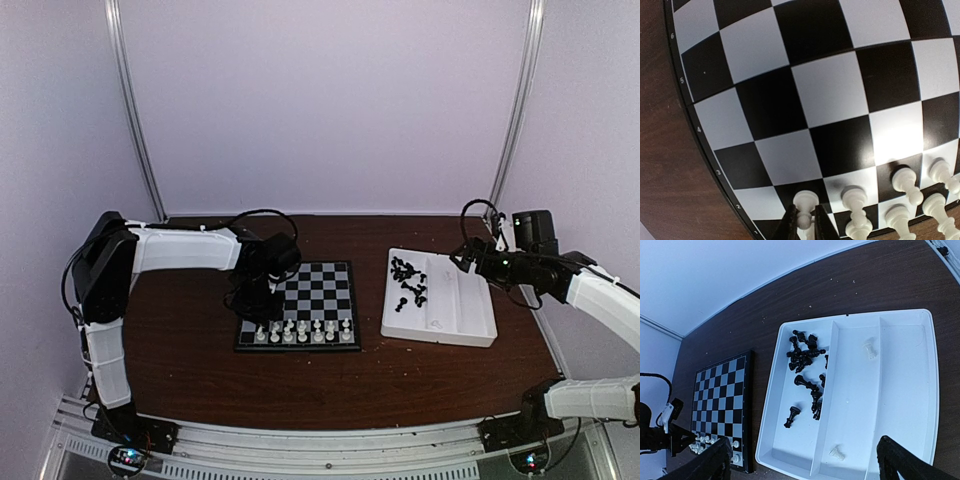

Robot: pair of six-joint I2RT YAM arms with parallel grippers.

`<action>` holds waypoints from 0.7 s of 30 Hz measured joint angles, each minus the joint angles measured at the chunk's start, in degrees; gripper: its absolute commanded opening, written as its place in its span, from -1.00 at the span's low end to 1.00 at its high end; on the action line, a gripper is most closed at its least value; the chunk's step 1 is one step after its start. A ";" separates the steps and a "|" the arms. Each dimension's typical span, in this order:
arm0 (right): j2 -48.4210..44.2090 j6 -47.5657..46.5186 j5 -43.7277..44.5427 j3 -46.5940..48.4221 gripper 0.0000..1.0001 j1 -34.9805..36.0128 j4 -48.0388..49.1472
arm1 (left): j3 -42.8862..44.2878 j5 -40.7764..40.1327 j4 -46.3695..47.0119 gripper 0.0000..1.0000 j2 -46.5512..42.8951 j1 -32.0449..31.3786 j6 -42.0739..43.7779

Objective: Set up the chess pieces on the board
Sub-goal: Place the chess piece on the chessboard.

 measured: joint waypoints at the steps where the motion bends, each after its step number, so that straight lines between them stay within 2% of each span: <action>1: 0.02 0.00 -0.07 0.00 1.00 -0.04 0.00 | 0.00 0.00 0.00 -0.64 0.00 0.00 0.02; 17: 0.02 0.79 -0.35 -0.02 1.00 -0.37 0.00 | 3.56 -0.87 -2.75 -0.62 0.00 0.00 0.96; 21: 0.15 0.76 -0.28 -0.02 0.91 -0.63 -0.04 | 4.55 -1.42 -4.02 -0.61 -0.02 0.00 1.11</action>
